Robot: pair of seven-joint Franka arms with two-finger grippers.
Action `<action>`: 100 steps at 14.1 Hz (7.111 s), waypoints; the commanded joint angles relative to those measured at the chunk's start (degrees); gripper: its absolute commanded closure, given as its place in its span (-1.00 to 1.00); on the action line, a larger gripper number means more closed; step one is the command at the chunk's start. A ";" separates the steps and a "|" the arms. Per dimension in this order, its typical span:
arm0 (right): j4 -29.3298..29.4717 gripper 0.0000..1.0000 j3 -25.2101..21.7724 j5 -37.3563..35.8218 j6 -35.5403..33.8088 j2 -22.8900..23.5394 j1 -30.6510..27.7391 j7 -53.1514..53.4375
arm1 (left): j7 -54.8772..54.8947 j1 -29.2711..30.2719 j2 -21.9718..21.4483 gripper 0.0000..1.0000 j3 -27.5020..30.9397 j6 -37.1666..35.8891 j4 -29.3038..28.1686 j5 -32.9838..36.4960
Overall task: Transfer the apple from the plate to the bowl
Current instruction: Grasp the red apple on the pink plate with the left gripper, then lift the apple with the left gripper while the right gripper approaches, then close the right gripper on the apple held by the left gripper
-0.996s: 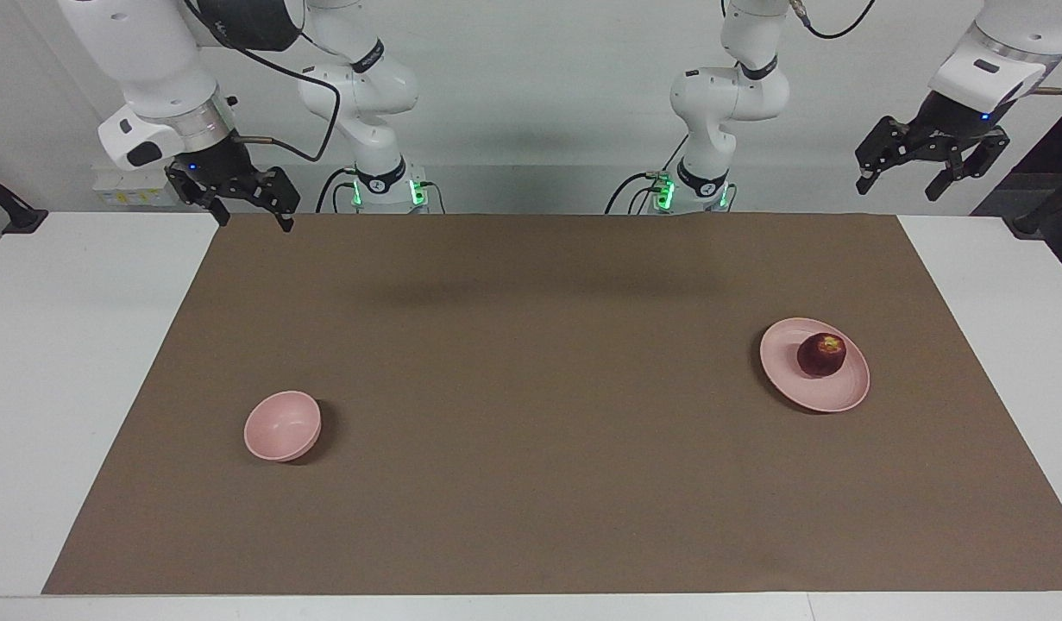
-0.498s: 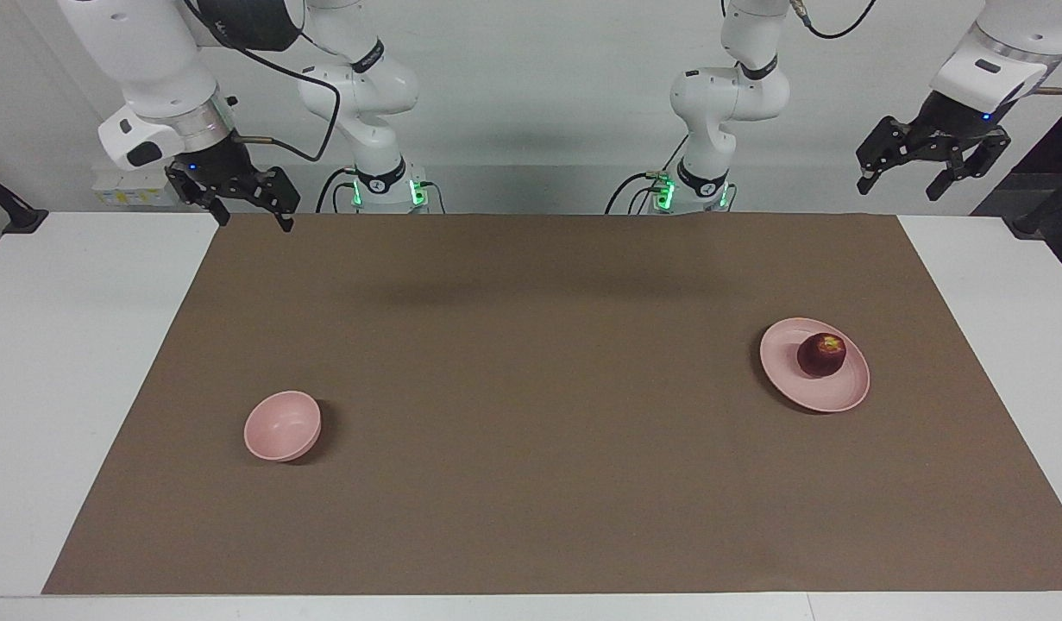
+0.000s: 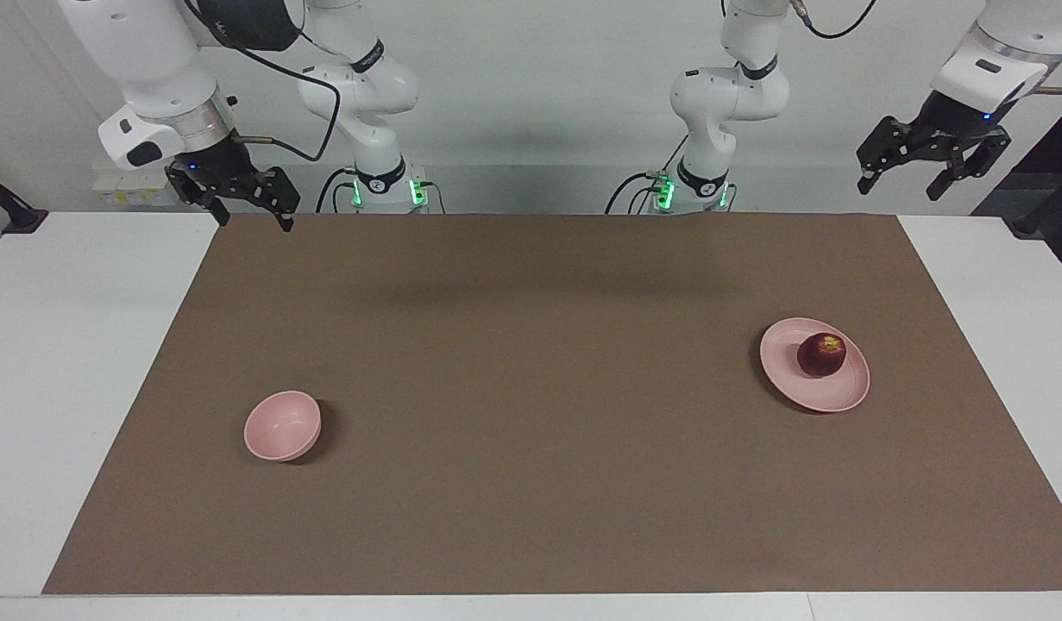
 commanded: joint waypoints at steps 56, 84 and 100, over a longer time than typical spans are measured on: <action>-17.88 -1.00 0.38 49.38 26.46 3.93 17.11 62.84 | 6.38 2.68 5.15 1.00 0.05 57.96 -40.74 0.38; -17.54 -1.00 0.47 58.28 51.53 14.22 30.83 80.68 | 6.47 -0.13 1.79 1.00 -27.12 59.44 -39.68 -62.56; -16.74 -1.00 0.56 62.15 50.13 14.22 31.10 70.66 | 6.20 -2.68 0.83 1.00 -27.73 55.91 -41.00 -62.65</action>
